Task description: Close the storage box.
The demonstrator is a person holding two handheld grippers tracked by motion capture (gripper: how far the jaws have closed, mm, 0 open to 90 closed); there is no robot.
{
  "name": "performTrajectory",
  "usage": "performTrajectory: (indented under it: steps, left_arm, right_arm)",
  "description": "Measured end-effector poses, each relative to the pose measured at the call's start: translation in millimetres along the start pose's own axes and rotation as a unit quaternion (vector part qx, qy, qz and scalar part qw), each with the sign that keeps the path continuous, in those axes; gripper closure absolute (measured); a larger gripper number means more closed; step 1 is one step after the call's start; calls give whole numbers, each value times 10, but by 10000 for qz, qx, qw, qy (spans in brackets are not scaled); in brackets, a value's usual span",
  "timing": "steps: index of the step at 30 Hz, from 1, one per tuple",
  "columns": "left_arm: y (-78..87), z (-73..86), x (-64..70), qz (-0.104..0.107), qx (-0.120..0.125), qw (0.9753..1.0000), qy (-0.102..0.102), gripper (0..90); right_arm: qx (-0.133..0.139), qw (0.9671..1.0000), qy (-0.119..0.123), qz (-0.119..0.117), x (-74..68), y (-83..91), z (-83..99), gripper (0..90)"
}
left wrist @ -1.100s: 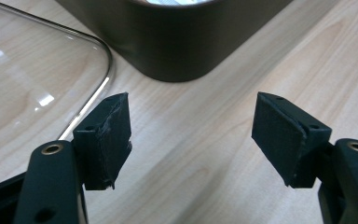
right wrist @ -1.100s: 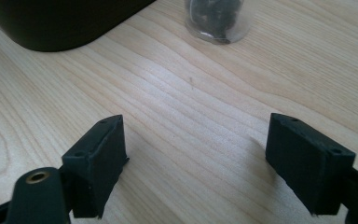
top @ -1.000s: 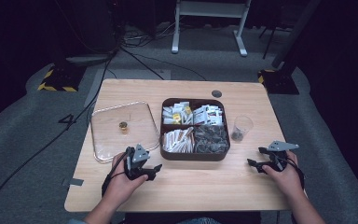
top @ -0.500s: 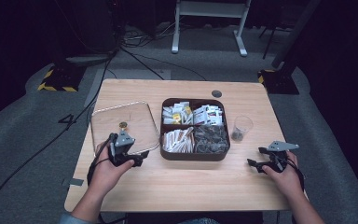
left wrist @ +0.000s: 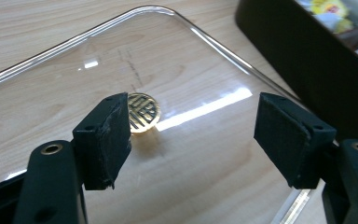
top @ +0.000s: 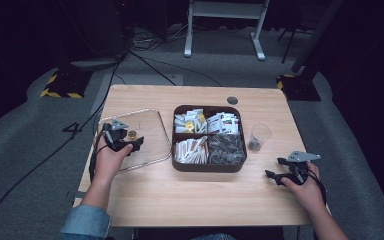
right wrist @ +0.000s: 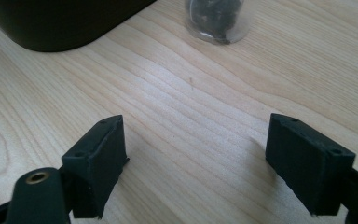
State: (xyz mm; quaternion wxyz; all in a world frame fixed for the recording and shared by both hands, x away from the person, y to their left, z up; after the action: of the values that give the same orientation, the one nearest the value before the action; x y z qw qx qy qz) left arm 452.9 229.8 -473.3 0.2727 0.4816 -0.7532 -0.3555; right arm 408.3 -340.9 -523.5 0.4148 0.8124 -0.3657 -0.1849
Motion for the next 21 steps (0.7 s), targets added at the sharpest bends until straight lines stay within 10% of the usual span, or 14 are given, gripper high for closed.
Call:
performTrajectory:
  steps: [7, 15, 21]
  left_arm:
    - [-249, 0, -148, -245, 24, 9997, -18, 287]
    - [-422, 31, -257, 49, -25, 9995, 319, 350]
    - [-483, 78, -316, -19, -100, 9997, 211, 467]
  right_arm:
    - [0, 10000, 0, 1, 0, 0, 0, 201]
    - [-1, 10000, -2, 0, 0, 0, 0, 201]
    - [0, 10000, -2, 0, 0, 0, 0, 201]
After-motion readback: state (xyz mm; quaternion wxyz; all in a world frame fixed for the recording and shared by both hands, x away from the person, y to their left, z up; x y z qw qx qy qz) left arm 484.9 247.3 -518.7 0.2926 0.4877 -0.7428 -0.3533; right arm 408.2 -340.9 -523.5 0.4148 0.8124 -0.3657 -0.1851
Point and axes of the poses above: each handheld gripper's, and its own axes: y roughly backward along the jaws, z roughly out of its underside, x roughly to its right, the point moved 3 cm from there along -y, roughly forward along the jaws, and after that the axes turned 12 degrees about -x, right-handed, at the moved point
